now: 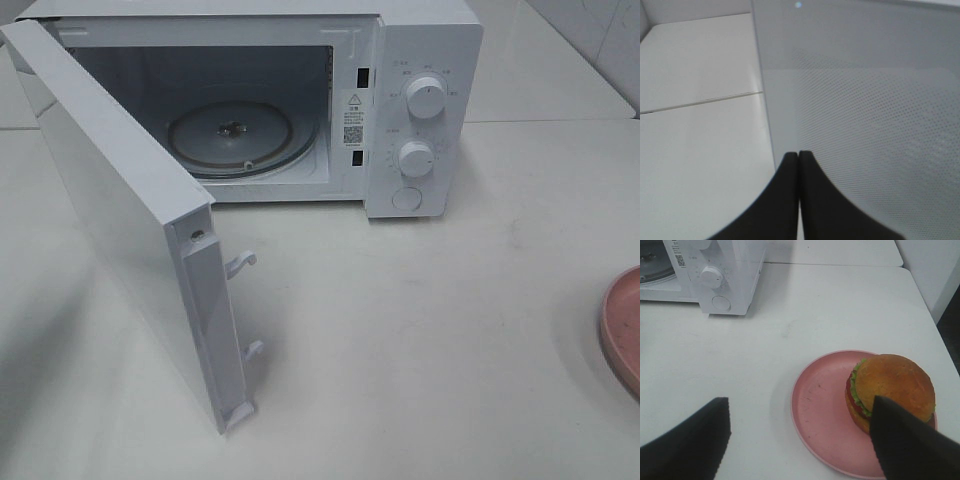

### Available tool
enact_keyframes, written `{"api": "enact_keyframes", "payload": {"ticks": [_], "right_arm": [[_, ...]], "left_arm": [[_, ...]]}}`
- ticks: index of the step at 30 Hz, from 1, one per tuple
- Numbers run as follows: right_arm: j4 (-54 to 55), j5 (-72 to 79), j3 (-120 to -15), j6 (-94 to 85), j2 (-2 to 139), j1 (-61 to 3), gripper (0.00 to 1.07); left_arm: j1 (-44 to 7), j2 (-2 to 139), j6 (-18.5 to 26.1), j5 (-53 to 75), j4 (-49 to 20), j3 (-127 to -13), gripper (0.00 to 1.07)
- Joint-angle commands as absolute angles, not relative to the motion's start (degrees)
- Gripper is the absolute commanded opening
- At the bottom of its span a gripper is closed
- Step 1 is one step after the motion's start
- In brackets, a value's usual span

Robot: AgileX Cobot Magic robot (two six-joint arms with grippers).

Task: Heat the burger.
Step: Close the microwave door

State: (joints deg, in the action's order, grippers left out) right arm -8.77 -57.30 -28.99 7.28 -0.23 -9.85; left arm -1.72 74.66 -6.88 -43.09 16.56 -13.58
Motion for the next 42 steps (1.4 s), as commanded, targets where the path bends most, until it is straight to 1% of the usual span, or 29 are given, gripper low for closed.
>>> {"api": "enact_keyframes", "payload": {"ticks": [1,4,5,7,9,12,13,14,17,19,22,24,25,27,28,29,30,32,35,37,38,40,41,42], "right_arm": [[-8.7,-57.1,-28.8,6.6,-1.8,-9.6,0.75],[-8.7,-57.1,-28.8,6.6,-1.8,-9.6,0.75],[-8.7,-57.1,-28.8,6.6,-1.8,-9.6,0.75],[-8.7,-57.1,-28.8,6.6,-1.8,-9.6,0.75],[-8.7,-57.1,-28.8,6.6,-1.8,-9.6,0.75],[-8.7,-57.1,-28.8,6.6,-1.8,-9.6,0.75],[-8.7,-57.1,-28.8,6.6,-1.8,-9.6,0.75],[-8.7,-57.1,-28.8,6.6,-1.8,-9.6,0.75],[-8.7,-57.1,-28.8,6.6,-1.8,-9.6,0.75],[-8.7,-57.1,-28.8,6.6,-1.8,-9.6,0.75],[-8.7,-57.1,-28.8,6.6,-1.8,-9.6,0.75],[-8.7,-57.1,-28.8,6.6,-1.8,-9.6,0.75],[-8.7,-57.1,-28.8,6.6,-1.8,-9.6,0.75],[-8.7,-57.1,-28.8,6.6,-1.8,-9.6,0.75],[-8.7,-57.1,-28.8,6.6,-1.8,-9.6,0.75],[-8.7,-57.1,-28.8,6.6,-1.8,-9.6,0.75],[-8.7,-57.1,-28.8,6.6,-1.8,-9.6,0.75],[-8.7,-57.1,-28.8,6.6,-1.8,-9.6,0.75],[-8.8,-57.1,-28.8,6.6,-1.8,-9.6,0.75],[-8.8,-57.1,-28.8,6.7,-1.8,-9.6,0.75],[-8.8,-57.1,-28.8,6.7,-1.8,-9.6,0.75],[-8.8,-57.1,-28.8,6.7,-1.8,-9.6,0.75],[-8.8,-57.1,-28.8,6.7,-1.8,-9.6,0.75],[-8.8,-57.1,-28.8,6.7,-1.8,-9.6,0.75]], "left_arm": [[-1.5,79.7,-11.4,-49.4,21.4,-16.0,0.0],[-1.5,81.0,-12.2,-51.0,22.6,-16.5,0.0],[-1.6,83.2,-13.2,-54.1,24.4,-17.3,0.0],[-1.8,84.5,-13.5,-55.3,24.9,-17.6,0.0],[-5.2,88.9,-12.5,-56.1,24.4,-19.3,0.0],[-6.5,90.1,-11.8,-56.1,23.8,-19.8,0.0],[-8.7,92.2,-10.5,-56.3,22.4,-20.9,0.0],[-10.6,94.1,-10.2,-56.6,21.3,-22.1,0.0],[-11.6,94.9,-10.2,-56.8,20.9,-22.7,0.0],[-15.4,97.3,-10.2,-57.0,17.9,-25.2,0.0],[-16.4,97.8,-10.2,-57.0,16.8,-25.8,0.0],[-20.0,99.6,-10.1,-56.9,12.2,-28.8,0.0],[-20.0,99.6,-10.1,-56.9,12.2,-28.8,0.0],[-22.4,100.9,-10.1,-56.9,9.1,-31.2,0.0],[-22.4,100.9,-10.1,-56.9,9.1,-31.2,0.0],[-24.1,102.0,-10.1,-56.7,7.1,-32.9,0.0],[-24.1,102.0,-10.1,-56.7,7.1,-32.9,0.0],[-26.4,103.7,-10.1,-56.4,4.2,-35.4,0.0],[-27.1,104.2,-10.1,-56.3,3.6,-36.1,0.0],[-29.5,106.1,-10.0,-54.7,1.5,-39.5,0.0],[-29.5,106.1,-10.0,-54.7,1.5,-39.5,0.0],[-31.0,107.5,-8.8,-53.3,0.0,-42.2,0.0],[-31.0,107.5,-8.8,-53.3,0.0,-42.2,0.0],[-32.1,108.1,-8.1,-52.8,-1.7,-43.9,0.0]]}}
